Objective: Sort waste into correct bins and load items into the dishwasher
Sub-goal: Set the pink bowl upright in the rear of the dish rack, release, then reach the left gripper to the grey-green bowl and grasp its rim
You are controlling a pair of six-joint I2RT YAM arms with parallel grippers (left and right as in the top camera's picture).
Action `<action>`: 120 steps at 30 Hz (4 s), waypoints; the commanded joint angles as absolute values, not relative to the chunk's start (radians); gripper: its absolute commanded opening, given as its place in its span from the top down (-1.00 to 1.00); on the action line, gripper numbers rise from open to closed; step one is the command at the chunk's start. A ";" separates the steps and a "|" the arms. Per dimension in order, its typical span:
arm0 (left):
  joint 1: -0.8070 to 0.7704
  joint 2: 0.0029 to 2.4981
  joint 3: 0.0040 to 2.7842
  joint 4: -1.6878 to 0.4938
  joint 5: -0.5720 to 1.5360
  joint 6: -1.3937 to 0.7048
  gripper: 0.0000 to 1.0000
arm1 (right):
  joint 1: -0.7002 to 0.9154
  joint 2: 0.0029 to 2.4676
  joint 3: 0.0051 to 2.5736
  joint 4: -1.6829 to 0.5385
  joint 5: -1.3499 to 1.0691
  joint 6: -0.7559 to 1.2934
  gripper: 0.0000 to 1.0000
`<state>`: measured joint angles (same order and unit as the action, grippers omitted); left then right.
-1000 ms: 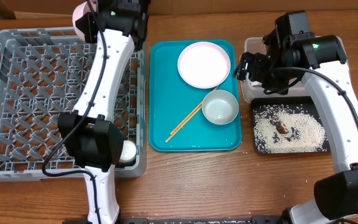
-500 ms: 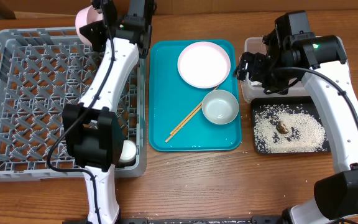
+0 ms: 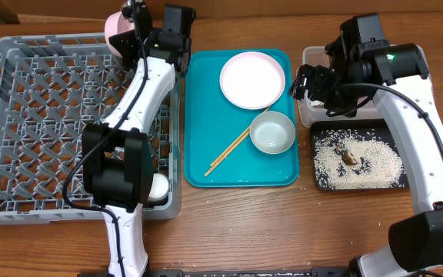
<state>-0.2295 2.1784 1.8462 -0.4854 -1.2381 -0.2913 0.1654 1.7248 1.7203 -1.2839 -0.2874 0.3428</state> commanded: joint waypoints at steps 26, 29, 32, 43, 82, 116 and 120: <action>-0.262 2.302 1.824 -0.429 -1.321 -0.072 0.92 | 0.170 1.710 1.721 -1.259 -0.281 0.341 -0.90; -0.268 2.302 1.820 -0.474 -1.303 -0.075 0.92 | 0.170 1.710 1.721 -1.263 -0.281 0.341 -0.90; -0.269 2.302 1.820 -0.501 -1.281 -0.075 0.92 | 0.170 1.710 1.721 -1.267 -0.281 0.341 -0.90; -0.267 2.302 1.820 -0.327 -1.442 0.076 0.92 | 0.170 1.710 1.721 -1.270 -0.281 0.341 -0.90; -0.327 2.302 1.837 -0.542 -1.143 0.134 -0.68 | 0.170 1.710 1.721 -1.258 -0.281 0.341 -0.91; -0.450 2.072 1.833 -1.016 0.305 -0.173 -0.81 | -0.096 1.681 1.974 -1.469 -0.244 0.260 -1.00; -0.477 2.141 1.833 -1.012 0.342 -0.178 -0.69 | -0.146 1.666 2.000 -1.525 -0.244 0.256 -0.99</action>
